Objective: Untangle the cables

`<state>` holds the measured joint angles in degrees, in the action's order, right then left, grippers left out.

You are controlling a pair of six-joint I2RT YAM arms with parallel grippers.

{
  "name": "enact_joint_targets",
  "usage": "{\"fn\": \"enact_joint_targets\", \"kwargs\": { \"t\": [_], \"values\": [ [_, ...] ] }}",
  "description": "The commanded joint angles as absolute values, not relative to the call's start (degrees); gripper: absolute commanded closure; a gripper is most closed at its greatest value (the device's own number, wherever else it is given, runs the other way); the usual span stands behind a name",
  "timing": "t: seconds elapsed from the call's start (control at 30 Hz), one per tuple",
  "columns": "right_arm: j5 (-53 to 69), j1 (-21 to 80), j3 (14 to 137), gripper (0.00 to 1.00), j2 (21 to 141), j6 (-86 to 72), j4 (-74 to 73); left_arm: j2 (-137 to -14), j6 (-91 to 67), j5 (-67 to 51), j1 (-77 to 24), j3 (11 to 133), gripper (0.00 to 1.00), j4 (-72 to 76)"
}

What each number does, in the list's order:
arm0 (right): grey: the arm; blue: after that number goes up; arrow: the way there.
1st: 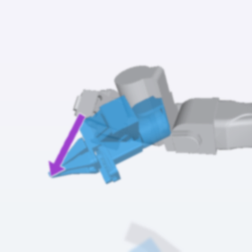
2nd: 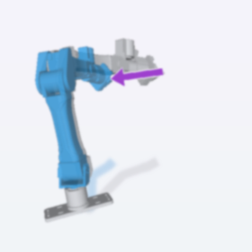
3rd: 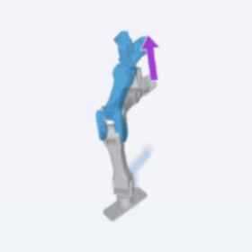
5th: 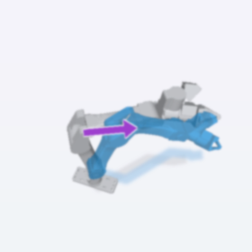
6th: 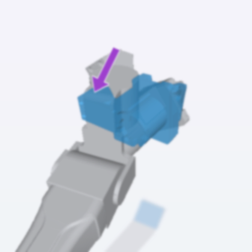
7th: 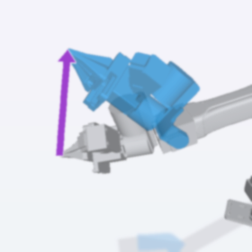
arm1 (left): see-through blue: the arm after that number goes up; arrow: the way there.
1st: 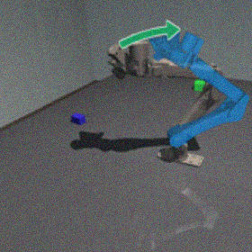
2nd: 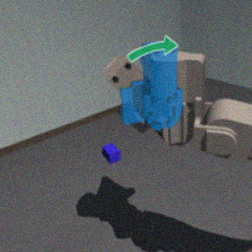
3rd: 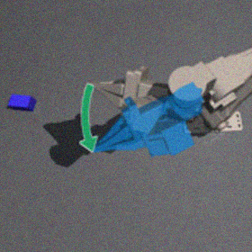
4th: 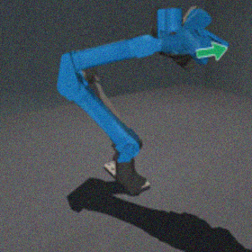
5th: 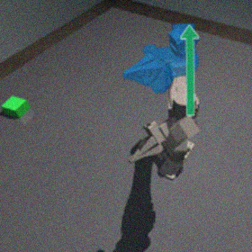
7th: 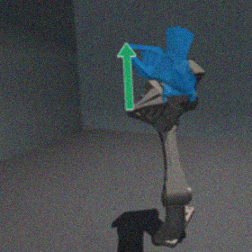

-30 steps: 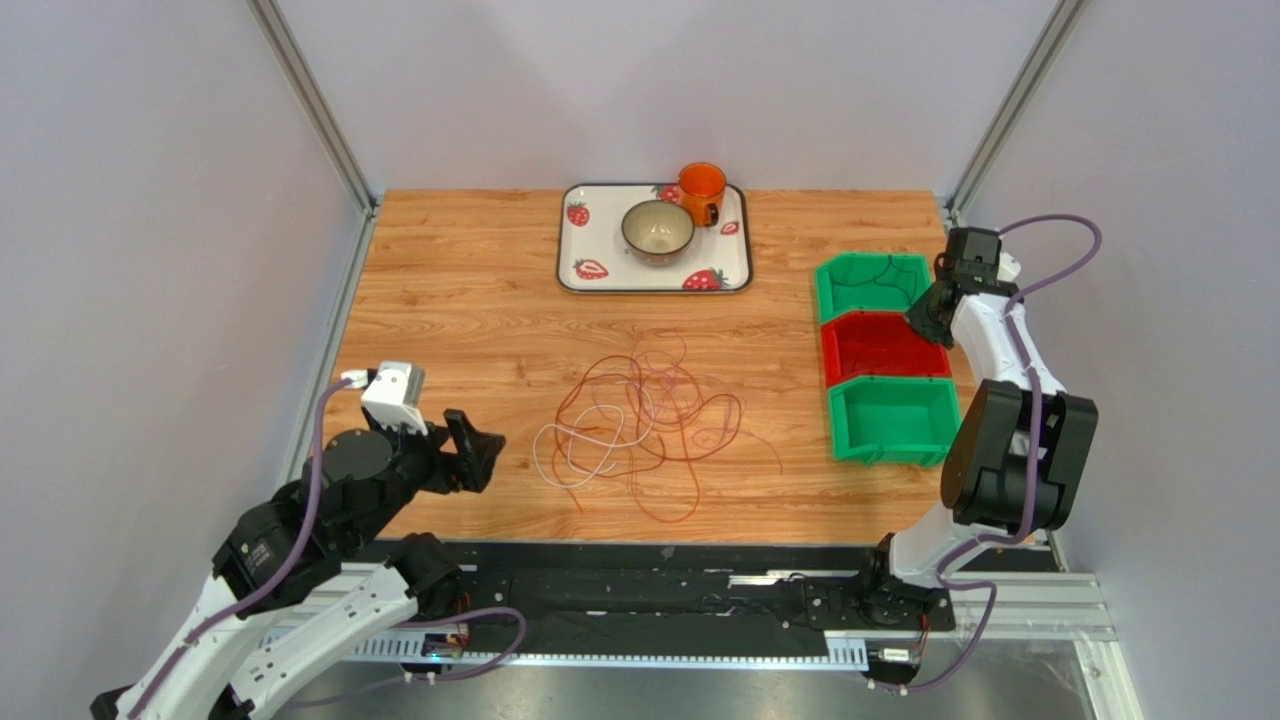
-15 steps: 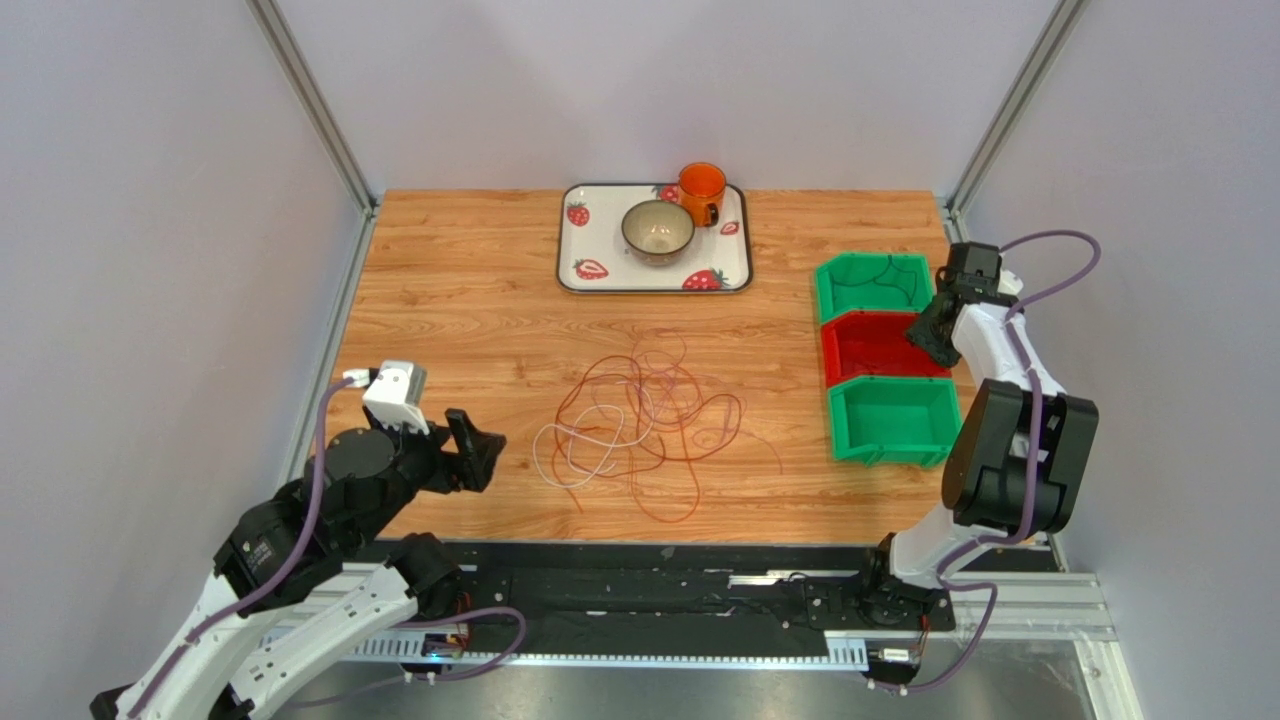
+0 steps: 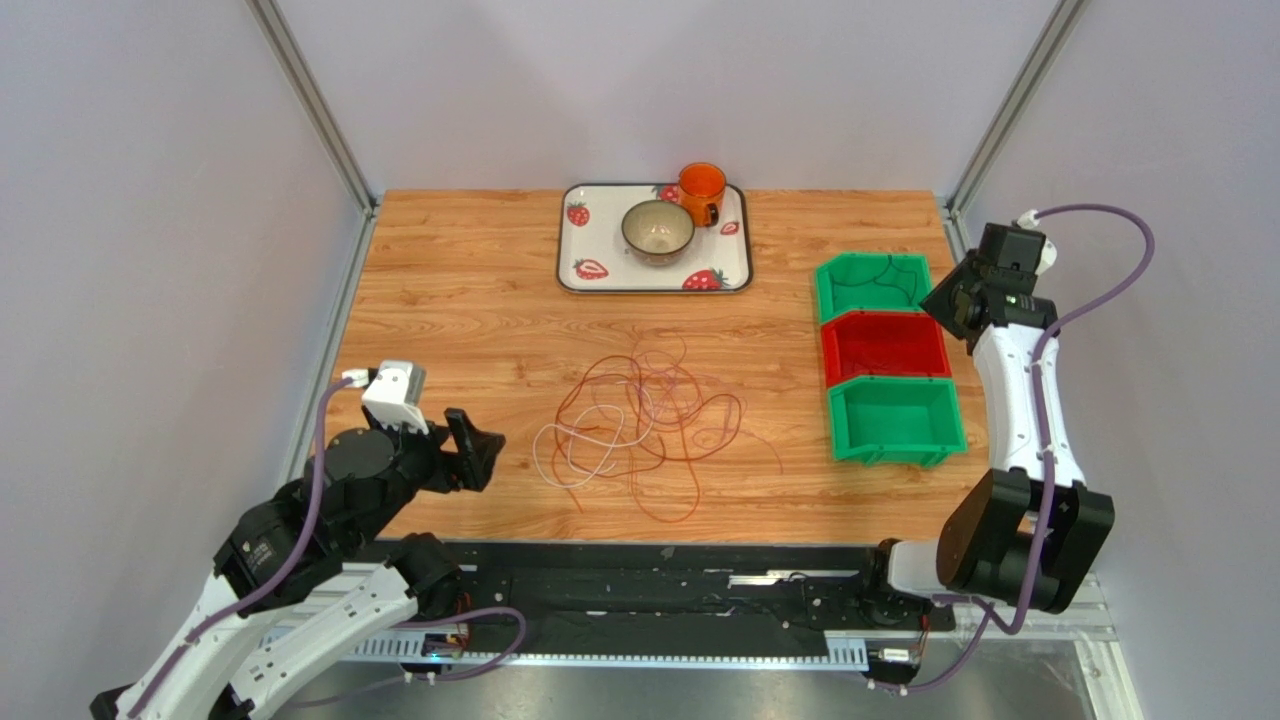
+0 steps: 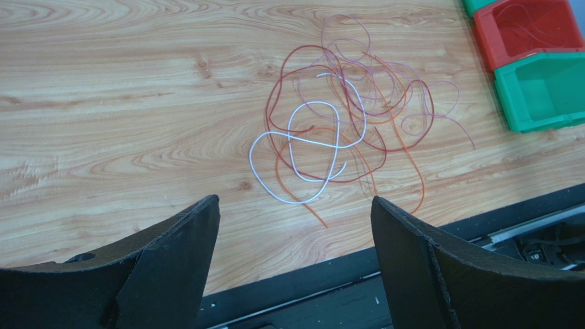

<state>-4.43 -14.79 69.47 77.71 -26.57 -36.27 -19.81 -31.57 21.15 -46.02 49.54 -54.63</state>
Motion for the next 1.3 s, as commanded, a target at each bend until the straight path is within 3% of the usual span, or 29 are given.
{"fn": "enact_joint_targets", "kwargs": {
  "t": [0.0, 0.27, 0.4, 0.5, 0.73, 1.0, 1.17, 1.27],
  "values": [
    [2.5, -14.2, 65.8, 0.73, 75.6, -26.4, -35.2, -19.5, -31.1, 21.6, -46.1, 49.4, 0.11, -54.0],
    [7.5, -11.9, 58.5, 0.82, 76.6, -27.6, -30.3, -20.1, -30.9, 21.3, -46.1, 49.3, 0.11, -53.7],
    [-2.9, -1.8, 63.7, 0.84, 78.7, -23.9, -34.8, -21.0, -31.0, 21.3, -46.1, 49.5, 0.11, -53.8],
    [-8.3, 7.0, 66.6, 0.82, 80.0, -22.4, -37.3, -21.2, -30.7, 21.3, -46.1, 49.4, 0.11, -53.9],
    [-2.9, 21.2, 58.2, 0.68, 75.2, -27.3, -31.3, -22.5, -27.6, 20.3, -46.1, 49.1, 0.12, -50.5],
    [-1.8, 33.0, 57.1, 0.65, 81.0, -28.4, -24.9, -46.5, -33.0, 14.5, -46.6, 51.9, 0.16, -38.8],
    [-2.3, 36.5, 59.1, 0.65, 85.8, -28.2, -22.9, -57.3, -30.5, 13.9, -46.8, 45.9, 0.28, -16.6],
    [-2.0, 37.5, 60.1, 0.65, 87.8, -27.6, -22.9, -64.5, -28.1, 11.7, -46.8, 44.1, 0.28, -6.3]
  ]
}}
